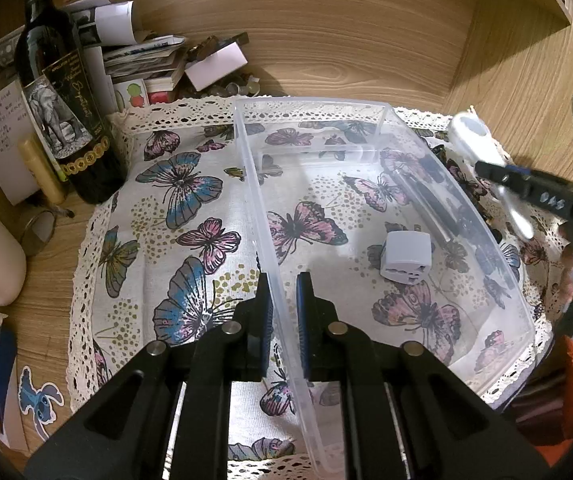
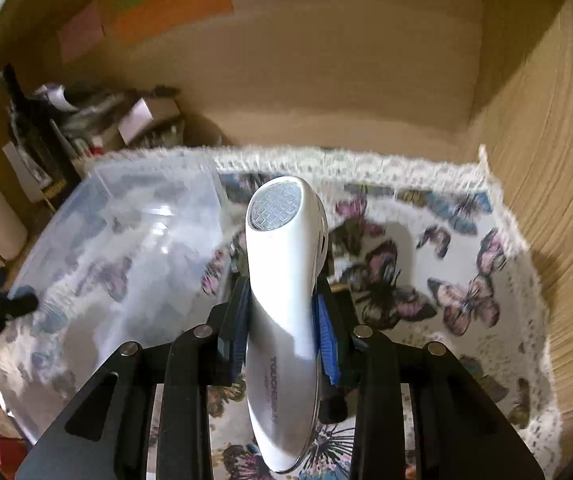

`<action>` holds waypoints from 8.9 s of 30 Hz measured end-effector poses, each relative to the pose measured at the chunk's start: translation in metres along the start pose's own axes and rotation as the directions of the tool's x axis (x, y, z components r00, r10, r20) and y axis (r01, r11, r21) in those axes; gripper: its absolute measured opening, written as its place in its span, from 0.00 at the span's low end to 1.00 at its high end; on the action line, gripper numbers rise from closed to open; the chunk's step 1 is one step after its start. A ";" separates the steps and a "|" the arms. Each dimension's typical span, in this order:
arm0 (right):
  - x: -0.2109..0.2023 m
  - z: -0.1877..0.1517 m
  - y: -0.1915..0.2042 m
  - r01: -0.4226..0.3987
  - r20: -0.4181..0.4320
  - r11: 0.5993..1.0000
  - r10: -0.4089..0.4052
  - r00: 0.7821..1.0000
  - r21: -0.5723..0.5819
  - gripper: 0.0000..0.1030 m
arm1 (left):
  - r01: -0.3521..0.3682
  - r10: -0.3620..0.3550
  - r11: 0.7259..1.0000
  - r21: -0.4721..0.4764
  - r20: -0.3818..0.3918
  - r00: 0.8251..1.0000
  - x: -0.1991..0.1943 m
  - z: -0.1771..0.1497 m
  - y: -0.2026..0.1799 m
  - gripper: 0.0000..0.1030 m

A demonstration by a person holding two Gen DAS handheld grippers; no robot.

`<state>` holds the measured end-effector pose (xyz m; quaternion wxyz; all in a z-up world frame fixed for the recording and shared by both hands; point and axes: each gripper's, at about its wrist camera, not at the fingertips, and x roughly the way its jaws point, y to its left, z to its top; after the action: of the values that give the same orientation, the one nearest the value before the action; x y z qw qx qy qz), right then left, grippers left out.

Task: Organize rigid objects
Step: 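Lift the white device, lower it into the clear box, release, then grasp the small black clip with the right gripper, then carry the black clip into the clear box and open the right gripper, then grasp the black-and-gold rectangular case with the right gripper, then carry the black-and-gold case over the clear box and release it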

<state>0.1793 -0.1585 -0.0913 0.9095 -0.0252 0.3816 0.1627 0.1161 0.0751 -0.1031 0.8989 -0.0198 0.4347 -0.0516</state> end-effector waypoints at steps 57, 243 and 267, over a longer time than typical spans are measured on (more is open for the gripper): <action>0.028 0.016 0.157 -0.210 -0.216 0.907 0.137 0.967 -0.366 0.28 | 0.041 -0.042 0.999 0.003 0.027 0.999 -0.002 0.002 0.006 0.12; 0.058 -0.007 -0.043 0.090 -0.169 0.996 -0.090 0.981 -0.008 0.21 | 0.026 -0.026 1.000 0.003 0.025 0.999 -0.004 0.002 0.008 0.12; -0.016 0.043 0.065 -0.083 0.048 0.977 0.094 0.994 -0.198 0.21 | 0.031 -0.031 1.000 -0.003 0.029 0.999 -0.003 0.002 0.007 0.12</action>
<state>0.1780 -0.0945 -0.0443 0.9050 -0.0928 0.3387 0.2403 0.1164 0.0828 -0.0996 0.9042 -0.0288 0.4213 -0.0646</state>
